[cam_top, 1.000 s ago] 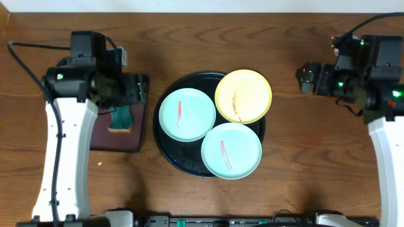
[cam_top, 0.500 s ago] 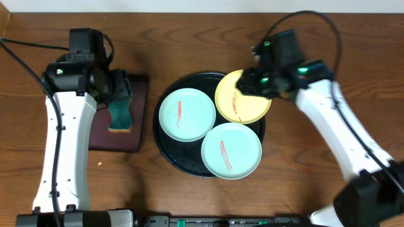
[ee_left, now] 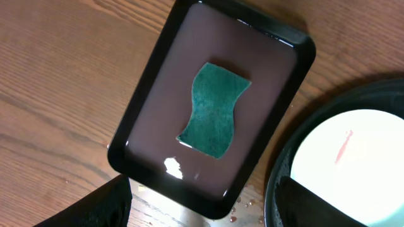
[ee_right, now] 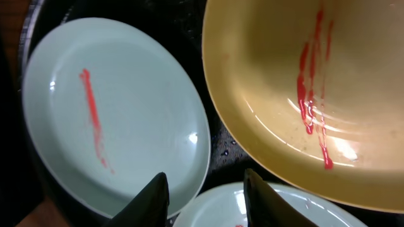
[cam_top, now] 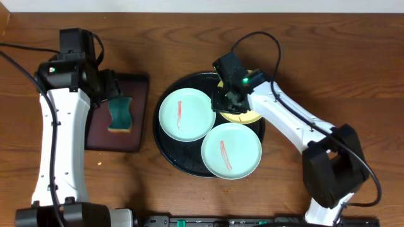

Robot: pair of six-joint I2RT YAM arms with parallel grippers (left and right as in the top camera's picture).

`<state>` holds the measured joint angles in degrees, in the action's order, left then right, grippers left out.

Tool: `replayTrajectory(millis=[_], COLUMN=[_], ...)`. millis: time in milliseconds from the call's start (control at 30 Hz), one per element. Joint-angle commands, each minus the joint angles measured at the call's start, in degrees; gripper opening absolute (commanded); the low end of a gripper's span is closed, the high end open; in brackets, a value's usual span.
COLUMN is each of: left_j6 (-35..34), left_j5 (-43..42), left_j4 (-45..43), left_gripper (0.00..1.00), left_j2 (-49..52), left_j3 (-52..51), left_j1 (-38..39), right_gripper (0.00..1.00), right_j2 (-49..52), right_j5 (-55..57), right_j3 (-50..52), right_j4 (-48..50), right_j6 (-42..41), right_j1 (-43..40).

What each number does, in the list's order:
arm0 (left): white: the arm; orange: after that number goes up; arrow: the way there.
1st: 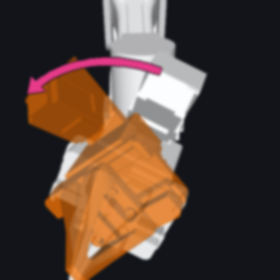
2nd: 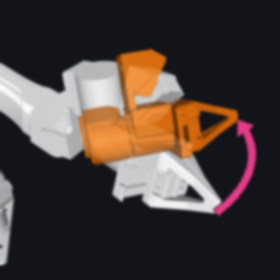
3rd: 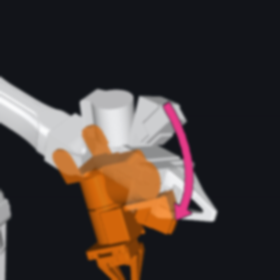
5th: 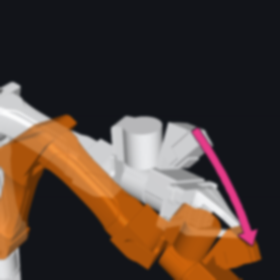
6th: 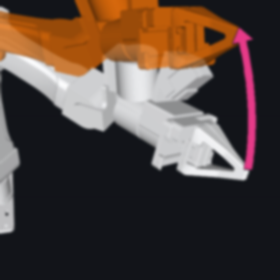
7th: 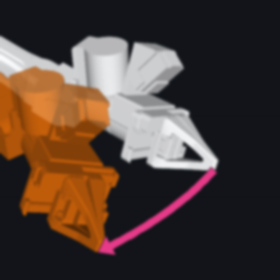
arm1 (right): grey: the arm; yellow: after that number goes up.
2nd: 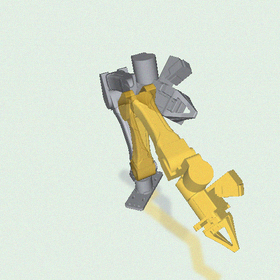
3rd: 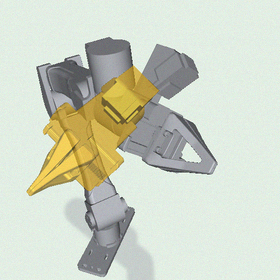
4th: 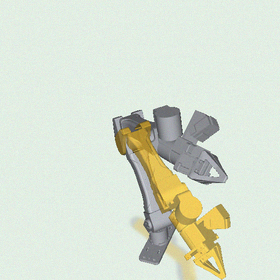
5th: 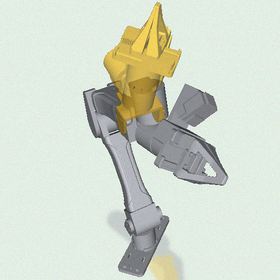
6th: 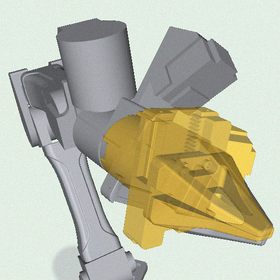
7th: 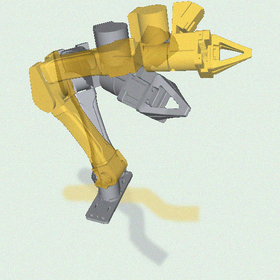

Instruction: Clean dirty plates on tray and stack at the side

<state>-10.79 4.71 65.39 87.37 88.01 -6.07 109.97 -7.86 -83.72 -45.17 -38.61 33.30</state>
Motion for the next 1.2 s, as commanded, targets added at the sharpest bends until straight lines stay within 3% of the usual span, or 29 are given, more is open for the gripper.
replayTrajectory(millis=[0,733,833,967,1167], left_j6=[-1.0,-0.9,-0.9,-0.9,-0.4], left_j5=[1.5,5.0,5.0,5.0,5.0], left_j4=[0.1,-0.2,-0.4,-1.3,-3.6], left_gripper=[0.73,0.74,0.73,0.74,0.73], left_j2=[2.0,7.0,7.0,7.0,7.1], left_j3=[0.2,0.0,0.0,-0.4,-3.2], left_j1=[-0.3,-0.3,-0.3,-0.3,-0.4], right_gripper=[0.35,0.19,0.15,0.01,0.01], right_j2=[3.3,11.1,11.9,12.7,13.0], right_j5=[2.0,3.3,2.4,2.5,2.5], right_j3=[-0.9,-0.9,-0.9,-0.9,-0.9], right_j4=[0.8,6.4,7.4,7.7,7.7], right_j6=[-1.6,-1.2,0.0,0.1,0.9], right_j1=[1.7,3.9,4.0,4.5,4.7])
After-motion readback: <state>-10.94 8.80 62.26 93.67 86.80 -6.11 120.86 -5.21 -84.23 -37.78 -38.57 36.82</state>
